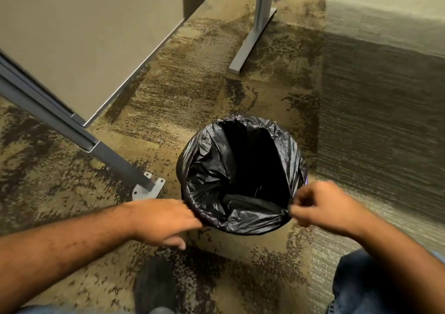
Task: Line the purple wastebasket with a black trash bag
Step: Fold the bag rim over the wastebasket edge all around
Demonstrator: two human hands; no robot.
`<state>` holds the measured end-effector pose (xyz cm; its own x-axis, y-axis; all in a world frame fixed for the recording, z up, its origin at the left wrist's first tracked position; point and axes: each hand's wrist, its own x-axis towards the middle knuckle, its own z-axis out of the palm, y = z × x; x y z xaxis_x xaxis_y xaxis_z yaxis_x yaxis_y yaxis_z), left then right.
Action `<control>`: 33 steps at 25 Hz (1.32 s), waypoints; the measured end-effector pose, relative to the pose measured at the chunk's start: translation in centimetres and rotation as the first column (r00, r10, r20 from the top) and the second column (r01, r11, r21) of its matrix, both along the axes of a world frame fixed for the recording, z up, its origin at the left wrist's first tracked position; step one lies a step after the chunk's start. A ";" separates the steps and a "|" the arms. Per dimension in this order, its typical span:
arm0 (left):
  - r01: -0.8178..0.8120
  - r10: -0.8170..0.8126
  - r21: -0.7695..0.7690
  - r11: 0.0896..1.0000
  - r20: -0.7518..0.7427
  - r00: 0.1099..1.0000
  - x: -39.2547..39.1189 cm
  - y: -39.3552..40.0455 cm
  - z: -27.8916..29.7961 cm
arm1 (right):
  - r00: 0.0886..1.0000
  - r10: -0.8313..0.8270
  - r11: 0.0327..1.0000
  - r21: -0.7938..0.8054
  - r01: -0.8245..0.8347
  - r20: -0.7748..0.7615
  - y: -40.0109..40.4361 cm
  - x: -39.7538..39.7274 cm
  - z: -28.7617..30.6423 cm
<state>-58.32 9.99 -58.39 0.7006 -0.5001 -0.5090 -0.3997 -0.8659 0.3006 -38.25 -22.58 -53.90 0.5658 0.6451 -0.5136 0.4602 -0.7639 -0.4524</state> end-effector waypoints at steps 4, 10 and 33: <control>-0.528 0.489 -0.443 0.724 -0.210 0.847 -0.6 2.3 1.0 | 0.843 -0.530 0.819 0.203 0.536 -0.090 0.2 4.0 -1.2; -0.847 0.969 -0.527 -0.069 -0.236 0.068 3.9 4.5 -1.2 | 0.740 -0.625 0.713 0.204 0.671 -0.250 1.2 5.8 -3.5; -0.788 0.769 -0.313 -0.531 -0.569 -0.292 7.0 -0.2 7.2 | 0.655 -0.716 0.585 0.303 0.752 -0.242 -1.8 -0.5 1.8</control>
<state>-51.31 9.76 -51.22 0.4653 0.6224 -0.6294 0.6361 0.2594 0.7267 -38.71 -24.41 -52.12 0.8942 0.1682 -0.4148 -0.2390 -0.6041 -0.7602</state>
